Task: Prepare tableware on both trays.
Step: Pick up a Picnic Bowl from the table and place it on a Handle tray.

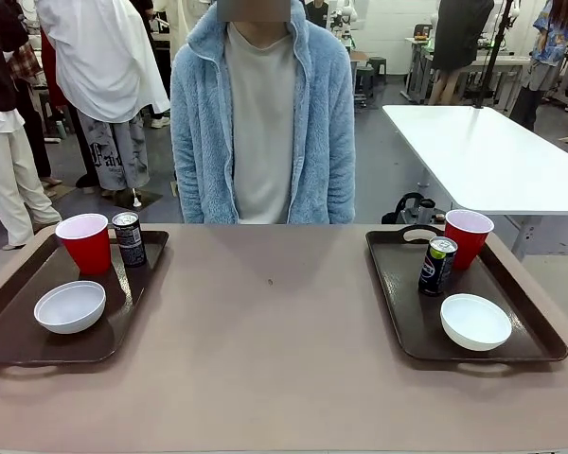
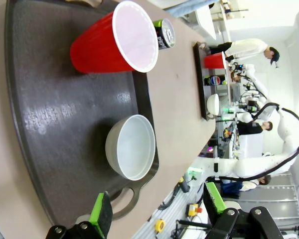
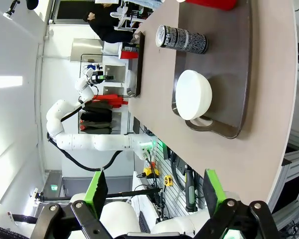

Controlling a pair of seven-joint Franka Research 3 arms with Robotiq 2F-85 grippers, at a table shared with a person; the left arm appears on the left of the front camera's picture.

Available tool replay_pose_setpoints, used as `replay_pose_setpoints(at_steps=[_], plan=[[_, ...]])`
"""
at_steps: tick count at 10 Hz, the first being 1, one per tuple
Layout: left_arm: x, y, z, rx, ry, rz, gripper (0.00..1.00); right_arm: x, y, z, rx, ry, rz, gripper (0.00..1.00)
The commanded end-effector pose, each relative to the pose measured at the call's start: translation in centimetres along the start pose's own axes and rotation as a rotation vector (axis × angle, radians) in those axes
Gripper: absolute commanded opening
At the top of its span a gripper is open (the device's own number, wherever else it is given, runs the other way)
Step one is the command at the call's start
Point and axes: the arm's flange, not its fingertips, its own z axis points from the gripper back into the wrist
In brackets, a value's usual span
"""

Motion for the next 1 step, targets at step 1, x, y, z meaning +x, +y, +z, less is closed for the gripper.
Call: replay_pose_setpoints(at_steps=[1], plan=[[-0.28, -0.14, 0.09, 0.011, 0.001, -0.007, 0.97, 0.05, 0.03, 0.00, -0.006, 0.000, -0.021, 1.00]])
